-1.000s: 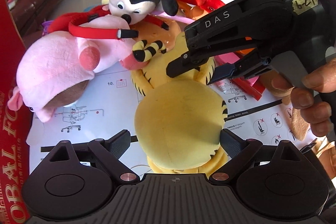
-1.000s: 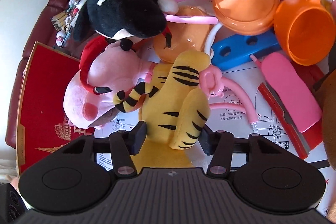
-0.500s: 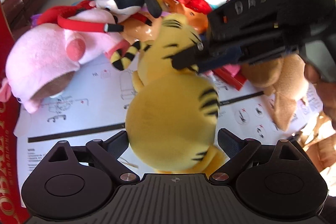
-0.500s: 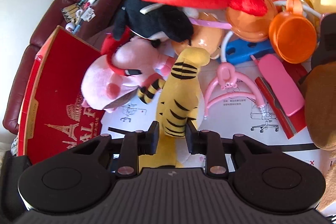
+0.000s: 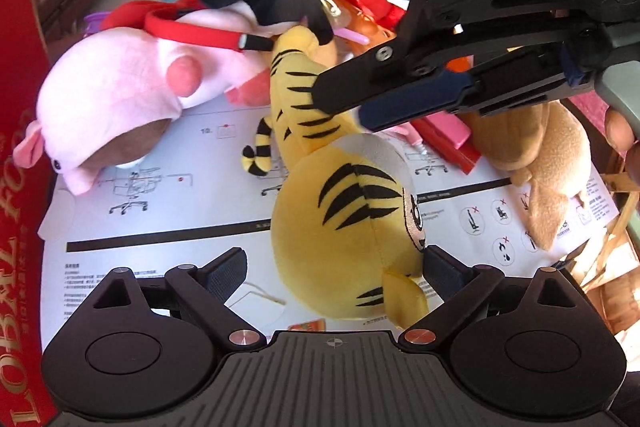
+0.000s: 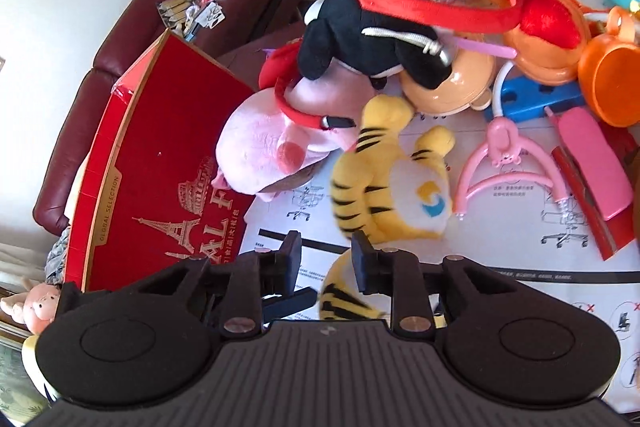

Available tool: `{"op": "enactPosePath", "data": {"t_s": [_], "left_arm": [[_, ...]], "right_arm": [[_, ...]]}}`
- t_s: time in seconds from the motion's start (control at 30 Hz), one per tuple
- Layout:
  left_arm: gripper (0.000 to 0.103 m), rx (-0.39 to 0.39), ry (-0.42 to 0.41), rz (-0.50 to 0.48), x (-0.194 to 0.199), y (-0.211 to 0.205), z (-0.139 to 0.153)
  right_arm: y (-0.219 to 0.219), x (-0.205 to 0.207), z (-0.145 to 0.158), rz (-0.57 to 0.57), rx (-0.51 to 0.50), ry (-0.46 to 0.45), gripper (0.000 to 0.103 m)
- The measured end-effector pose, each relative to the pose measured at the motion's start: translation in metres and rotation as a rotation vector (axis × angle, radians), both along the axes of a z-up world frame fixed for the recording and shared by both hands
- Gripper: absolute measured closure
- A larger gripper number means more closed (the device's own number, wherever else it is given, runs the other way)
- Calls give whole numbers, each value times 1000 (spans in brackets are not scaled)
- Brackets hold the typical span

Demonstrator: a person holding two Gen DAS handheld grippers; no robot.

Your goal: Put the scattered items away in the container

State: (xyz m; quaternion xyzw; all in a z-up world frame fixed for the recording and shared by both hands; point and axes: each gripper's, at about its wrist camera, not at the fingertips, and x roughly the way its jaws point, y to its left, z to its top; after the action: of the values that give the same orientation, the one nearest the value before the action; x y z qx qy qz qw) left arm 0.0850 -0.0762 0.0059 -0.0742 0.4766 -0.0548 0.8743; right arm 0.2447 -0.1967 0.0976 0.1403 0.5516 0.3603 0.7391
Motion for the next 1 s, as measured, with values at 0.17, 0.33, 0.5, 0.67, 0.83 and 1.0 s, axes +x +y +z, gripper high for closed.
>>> {"op": "enactPosePath", "data": {"t_s": [0.17, 0.33, 0.5, 0.67, 0.83, 1.0], "left_arm": [[9, 14, -9, -12, 1, -3, 1], [10, 80, 7, -26, 12, -20, -1], [18, 83, 20, -42, 15, -22, -5], [19, 81, 21, -46, 14, -22, -5], [20, 83, 18, -64, 13, -21, -5], [20, 96, 16, -89, 14, -22, -4]], "right_arm": [[-4, 3, -7, -27, -56, -13, 51], [-3, 3, -12, -40, -128, -24, 45], [3, 10, 0, -41, -168, -101, 35], [25, 18, 10, 3, -180, -138, 30], [53, 22, 18, 63, -210, -191, 30], [72, 36, 13, 64, -267, -238, 31]]}}
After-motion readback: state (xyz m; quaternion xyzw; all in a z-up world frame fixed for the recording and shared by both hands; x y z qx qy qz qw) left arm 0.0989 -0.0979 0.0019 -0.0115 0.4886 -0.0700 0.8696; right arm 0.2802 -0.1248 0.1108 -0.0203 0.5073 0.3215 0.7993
